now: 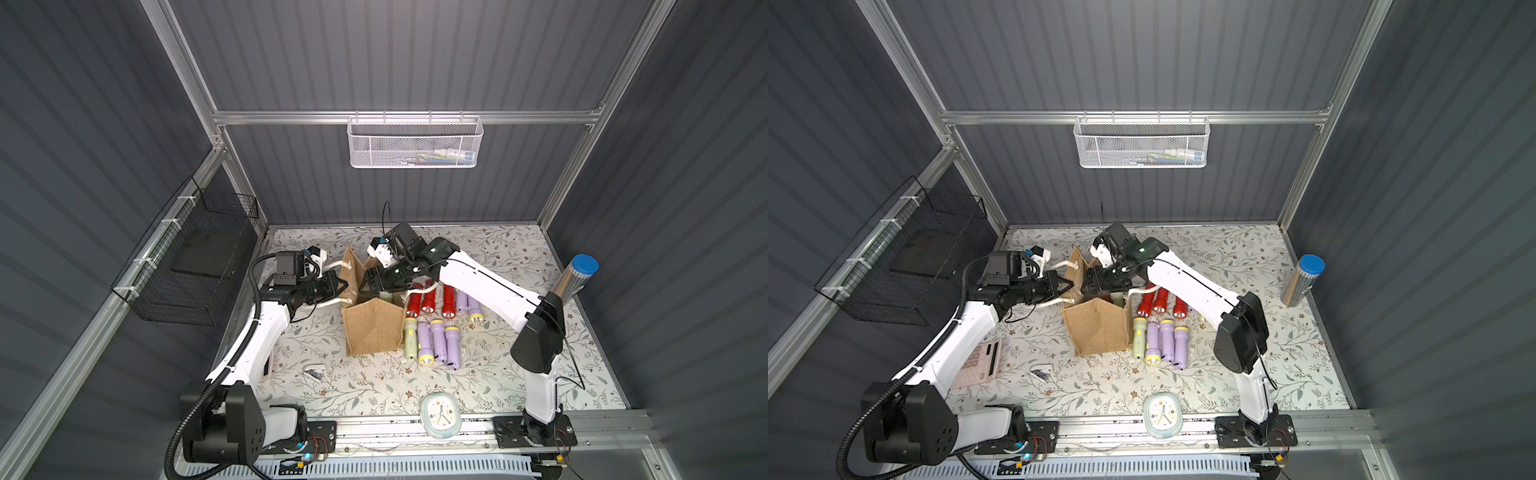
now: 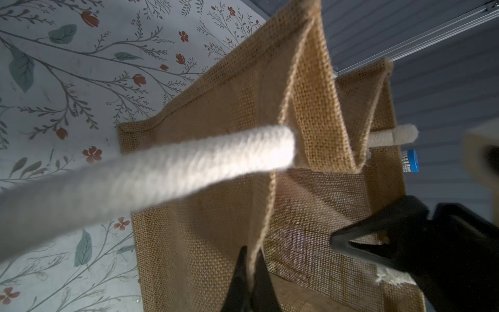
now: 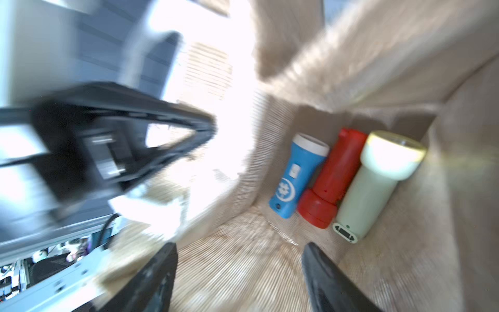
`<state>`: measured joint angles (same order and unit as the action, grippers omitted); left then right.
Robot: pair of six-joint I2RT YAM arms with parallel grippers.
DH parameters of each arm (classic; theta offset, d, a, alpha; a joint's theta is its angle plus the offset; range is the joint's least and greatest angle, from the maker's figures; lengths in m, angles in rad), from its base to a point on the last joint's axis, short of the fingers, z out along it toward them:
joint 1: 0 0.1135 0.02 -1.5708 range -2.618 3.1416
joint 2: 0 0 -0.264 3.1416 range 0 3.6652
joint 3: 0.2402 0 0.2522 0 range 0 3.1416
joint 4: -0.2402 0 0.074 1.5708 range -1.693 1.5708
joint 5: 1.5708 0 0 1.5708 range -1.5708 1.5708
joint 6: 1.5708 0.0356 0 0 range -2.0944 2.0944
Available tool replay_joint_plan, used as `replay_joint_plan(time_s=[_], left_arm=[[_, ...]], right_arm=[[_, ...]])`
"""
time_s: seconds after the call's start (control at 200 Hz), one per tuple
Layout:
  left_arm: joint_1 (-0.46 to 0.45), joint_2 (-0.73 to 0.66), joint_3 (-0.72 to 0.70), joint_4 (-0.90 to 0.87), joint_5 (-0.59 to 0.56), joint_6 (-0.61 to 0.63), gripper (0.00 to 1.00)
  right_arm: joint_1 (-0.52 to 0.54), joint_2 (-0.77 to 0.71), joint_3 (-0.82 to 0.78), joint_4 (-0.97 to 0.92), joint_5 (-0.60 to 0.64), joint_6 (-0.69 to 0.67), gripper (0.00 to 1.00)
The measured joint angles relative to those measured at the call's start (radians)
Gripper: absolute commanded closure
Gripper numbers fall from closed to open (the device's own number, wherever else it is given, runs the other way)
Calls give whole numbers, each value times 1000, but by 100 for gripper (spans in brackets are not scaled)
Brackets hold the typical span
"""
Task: Put the flashlights into the tote bags
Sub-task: Place the flashlight in the canvas bag.
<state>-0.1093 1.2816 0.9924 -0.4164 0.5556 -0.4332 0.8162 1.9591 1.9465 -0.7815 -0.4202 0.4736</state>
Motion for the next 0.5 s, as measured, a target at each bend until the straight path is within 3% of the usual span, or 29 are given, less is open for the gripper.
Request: replay_joint_plan(time_s=[0.22,0.5], left_arm=[[0,12,22,-18,-10,15,100],[0,37,40,-33,-11,19,100]], right_arm=[[-46,-166,-110,80,-6,-1,24],[-237,-424,-424,146,58,59,24]])
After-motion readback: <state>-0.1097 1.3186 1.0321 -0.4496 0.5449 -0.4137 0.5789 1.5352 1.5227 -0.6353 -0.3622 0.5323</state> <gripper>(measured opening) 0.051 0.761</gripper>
